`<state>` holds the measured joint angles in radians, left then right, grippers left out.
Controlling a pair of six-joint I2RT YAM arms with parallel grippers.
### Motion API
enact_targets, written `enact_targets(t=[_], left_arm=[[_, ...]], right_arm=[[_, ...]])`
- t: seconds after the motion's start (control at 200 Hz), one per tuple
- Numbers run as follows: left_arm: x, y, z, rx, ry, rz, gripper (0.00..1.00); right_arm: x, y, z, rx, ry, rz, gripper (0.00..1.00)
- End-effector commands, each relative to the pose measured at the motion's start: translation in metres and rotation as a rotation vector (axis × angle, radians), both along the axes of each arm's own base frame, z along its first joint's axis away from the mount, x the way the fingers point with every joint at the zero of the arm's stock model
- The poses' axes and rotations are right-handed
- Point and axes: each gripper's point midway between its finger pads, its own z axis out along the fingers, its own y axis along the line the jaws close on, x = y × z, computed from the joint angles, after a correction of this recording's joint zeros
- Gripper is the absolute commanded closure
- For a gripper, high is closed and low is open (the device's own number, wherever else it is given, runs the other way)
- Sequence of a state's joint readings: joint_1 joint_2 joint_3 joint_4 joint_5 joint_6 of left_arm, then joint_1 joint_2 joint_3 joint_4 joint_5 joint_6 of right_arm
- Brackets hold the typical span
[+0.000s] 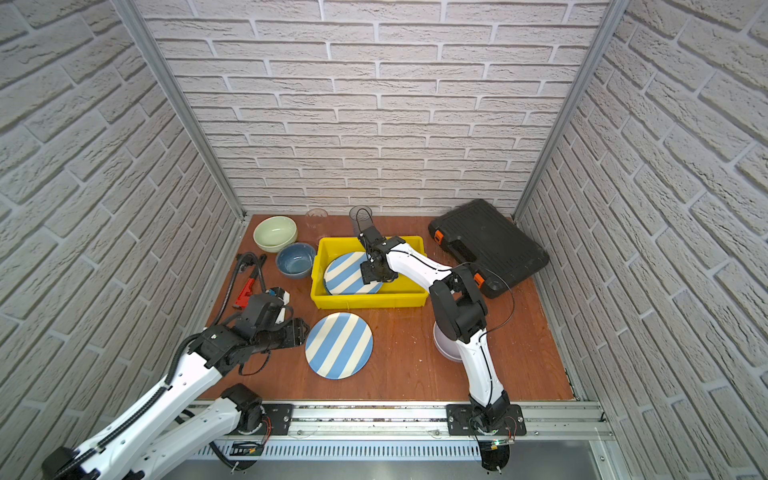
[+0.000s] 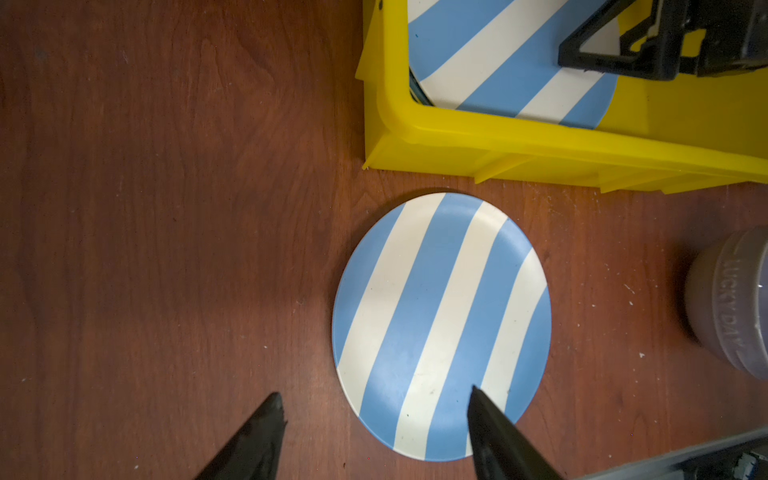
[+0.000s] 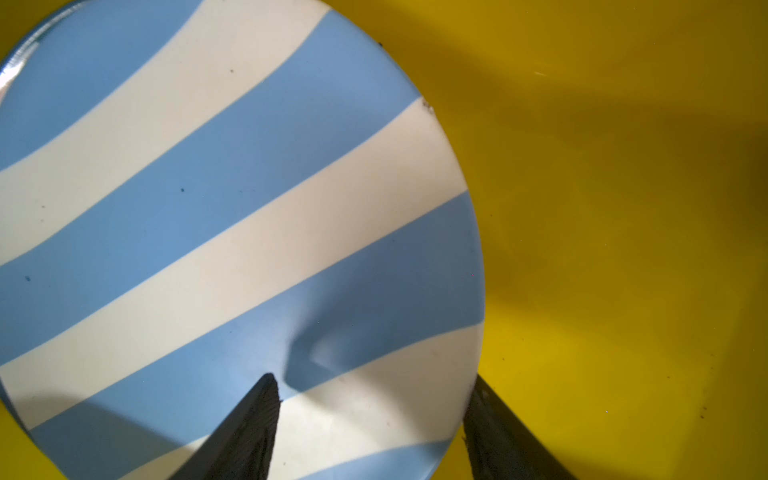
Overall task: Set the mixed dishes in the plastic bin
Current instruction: 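Open the right gripper and release the striped plate inside the bin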
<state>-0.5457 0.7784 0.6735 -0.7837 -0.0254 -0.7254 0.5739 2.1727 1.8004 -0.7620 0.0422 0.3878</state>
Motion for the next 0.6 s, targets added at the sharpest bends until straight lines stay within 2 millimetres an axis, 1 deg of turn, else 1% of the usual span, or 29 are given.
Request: enact_targets(t=[0.0,0.175,0.345,0.465,0.55,0.595], left_arm=[[0.003,-0.003,0.0,-0.007,-0.02,-0.013,0.3],[0.003,-0.004,-0.001,-0.008,-0.015,-0.015,0.3],[0.003,-0.004,-0.002,-0.007,-0.009,-0.018,0.3],[0.003,-0.005,-0.004,-0.005,-0.001,-0.016,0.3],[0.003,-0.005,-0.01,0.0,0.014,-0.011,0.3],[0.003,-0.004,-0.013,0.004,0.025,-0.007,0.3]], right_arm=[[0.001,0.013,0.006,0.066,-0.013,0.009,0.3],[0.0,0.022,0.008,0.103,-0.014,0.034,0.31],[-0.001,0.023,0.009,0.106,-0.012,0.046,0.3],[-0.001,0.018,0.009,0.081,-0.015,0.039,0.3],[0.0,0.01,0.017,0.051,-0.04,0.03,0.3],[0.001,0.005,0.024,0.038,-0.059,0.026,0.29]])
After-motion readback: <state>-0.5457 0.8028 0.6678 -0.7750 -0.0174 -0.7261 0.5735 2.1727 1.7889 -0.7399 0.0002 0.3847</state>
